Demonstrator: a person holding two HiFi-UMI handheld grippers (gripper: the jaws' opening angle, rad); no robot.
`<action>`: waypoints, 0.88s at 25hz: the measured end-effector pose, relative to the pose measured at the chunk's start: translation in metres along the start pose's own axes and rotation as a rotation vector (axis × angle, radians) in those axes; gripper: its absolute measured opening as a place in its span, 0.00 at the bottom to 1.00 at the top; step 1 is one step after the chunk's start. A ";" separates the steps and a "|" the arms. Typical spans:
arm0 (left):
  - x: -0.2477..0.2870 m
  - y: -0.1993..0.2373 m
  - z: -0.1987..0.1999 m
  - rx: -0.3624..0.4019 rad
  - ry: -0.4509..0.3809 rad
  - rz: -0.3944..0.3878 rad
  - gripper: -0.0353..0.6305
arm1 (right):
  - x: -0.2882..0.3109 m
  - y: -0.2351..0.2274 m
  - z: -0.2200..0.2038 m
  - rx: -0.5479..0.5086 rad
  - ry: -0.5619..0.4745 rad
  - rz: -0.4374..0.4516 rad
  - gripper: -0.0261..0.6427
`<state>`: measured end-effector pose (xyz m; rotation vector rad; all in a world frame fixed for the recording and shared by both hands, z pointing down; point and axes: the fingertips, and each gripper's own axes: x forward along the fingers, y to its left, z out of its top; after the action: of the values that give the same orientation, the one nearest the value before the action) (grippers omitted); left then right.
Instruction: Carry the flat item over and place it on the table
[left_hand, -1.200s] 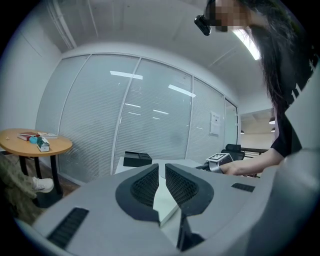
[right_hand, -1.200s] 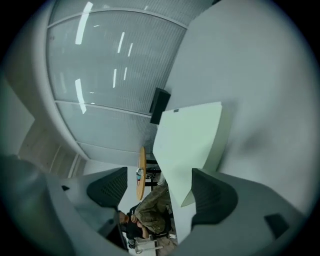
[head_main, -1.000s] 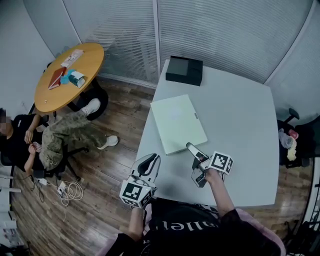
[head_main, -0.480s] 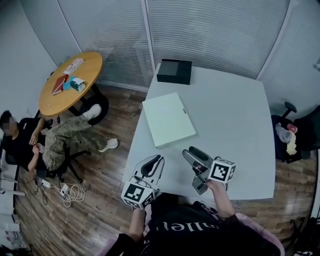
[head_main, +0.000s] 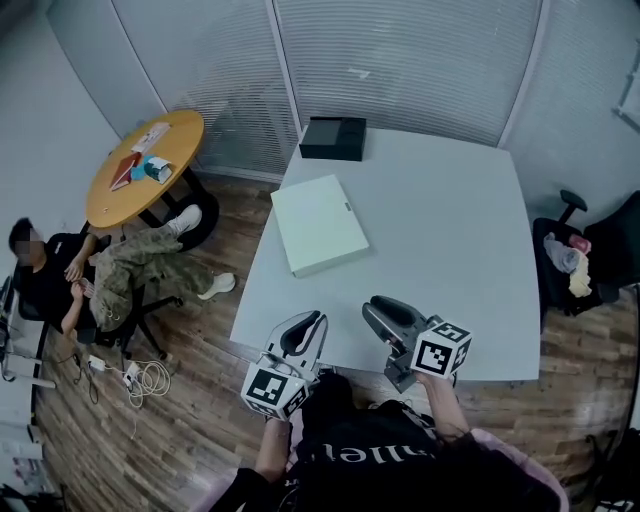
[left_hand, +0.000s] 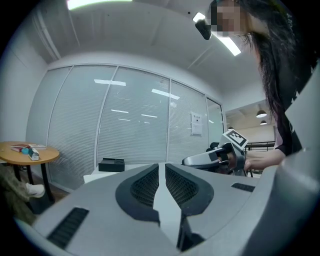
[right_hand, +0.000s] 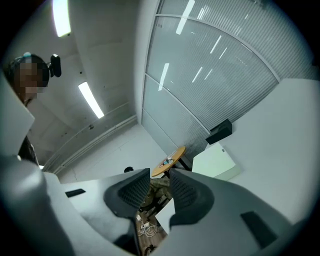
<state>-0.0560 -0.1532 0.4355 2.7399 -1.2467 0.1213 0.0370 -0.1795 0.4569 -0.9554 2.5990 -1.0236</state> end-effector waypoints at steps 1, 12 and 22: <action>-0.003 -0.008 0.000 0.001 -0.003 0.006 0.14 | -0.008 0.003 -0.003 -0.014 0.006 0.004 0.21; -0.037 -0.092 -0.014 -0.012 0.008 0.054 0.14 | -0.081 0.031 -0.044 -0.071 0.073 0.061 0.12; -0.061 -0.134 -0.022 -0.012 0.041 0.088 0.14 | -0.113 0.053 -0.071 -0.051 0.104 0.135 0.11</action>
<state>0.0050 -0.0171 0.4384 2.6589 -1.3519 0.1772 0.0707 -0.0404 0.4684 -0.7433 2.7434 -1.0025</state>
